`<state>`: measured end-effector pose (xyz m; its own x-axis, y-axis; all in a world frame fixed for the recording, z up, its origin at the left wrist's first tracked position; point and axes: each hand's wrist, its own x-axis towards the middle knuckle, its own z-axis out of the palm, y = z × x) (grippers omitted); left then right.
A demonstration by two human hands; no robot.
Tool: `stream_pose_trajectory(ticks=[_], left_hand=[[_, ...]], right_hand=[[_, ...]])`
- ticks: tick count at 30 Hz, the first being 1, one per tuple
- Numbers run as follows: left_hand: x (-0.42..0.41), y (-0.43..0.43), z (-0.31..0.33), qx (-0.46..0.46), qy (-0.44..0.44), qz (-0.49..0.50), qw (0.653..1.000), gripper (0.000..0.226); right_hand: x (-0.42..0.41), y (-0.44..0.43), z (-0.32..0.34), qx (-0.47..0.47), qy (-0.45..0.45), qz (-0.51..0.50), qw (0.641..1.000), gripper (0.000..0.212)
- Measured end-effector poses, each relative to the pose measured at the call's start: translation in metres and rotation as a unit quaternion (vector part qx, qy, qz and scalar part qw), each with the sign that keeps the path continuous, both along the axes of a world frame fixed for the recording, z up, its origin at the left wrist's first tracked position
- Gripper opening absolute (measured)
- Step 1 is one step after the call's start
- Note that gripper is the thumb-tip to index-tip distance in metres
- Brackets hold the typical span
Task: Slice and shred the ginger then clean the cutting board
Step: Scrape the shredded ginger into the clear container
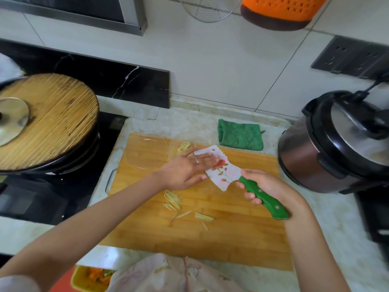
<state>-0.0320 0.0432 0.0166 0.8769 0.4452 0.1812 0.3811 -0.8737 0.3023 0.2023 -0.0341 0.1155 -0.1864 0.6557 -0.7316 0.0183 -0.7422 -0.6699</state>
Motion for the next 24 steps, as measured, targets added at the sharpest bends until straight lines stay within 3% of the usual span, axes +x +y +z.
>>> stream_pose_trajectory(ticks=[7, 8, 11, 14, 16, 20, 22, 24], left_hand=[[-0.025, 0.026, -0.007, 0.017, 0.129, 0.111, 0.985, 0.085], [-0.027, 0.027, -0.008, 0.0, 0.108, 0.131, 0.985, 0.078], [-0.022, 0.027, -0.011, -0.031, -0.052, 0.236, 0.97, 0.025], [-0.012, 0.024, -0.008, -0.068, -0.135, 0.346, 0.926, 0.01], [-0.008, 0.022, -0.004, -0.101, -0.143, 0.38, 0.908, 0.02], [-0.013, 0.019, -0.004, -0.109, -0.191, 0.42, 0.881, 0.015], [-0.015, 0.014, 0.0, -0.1, -0.235, 0.448, 0.857, 0.027], [-0.014, 0.007, 0.006, -0.082, -0.297, 0.434, 0.846, 0.031]], right_hand=[[0.01, -0.011, -0.001, 0.009, -0.014, 0.013, 1.0, 0.018], [0.012, -0.014, -0.001, 0.012, -0.013, 0.002, 1.0, 0.017], [0.014, -0.02, -0.001, 0.052, -0.041, -0.014, 0.998, 0.016], [0.006, -0.028, 0.002, 0.142, -0.187, 0.054, 0.97, 0.005], [0.001, -0.032, 0.006, 0.214, -0.313, 0.134, 0.916, 0.011], [-0.005, -0.041, 0.009, 0.315, -0.54, 0.266, 0.734, 0.028], [-0.006, -0.043, 0.007, 0.356, -0.605, 0.274, 0.657, 0.041], [-0.005, -0.044, 0.001, 0.404, -0.631, 0.265, 0.608, 0.05]])
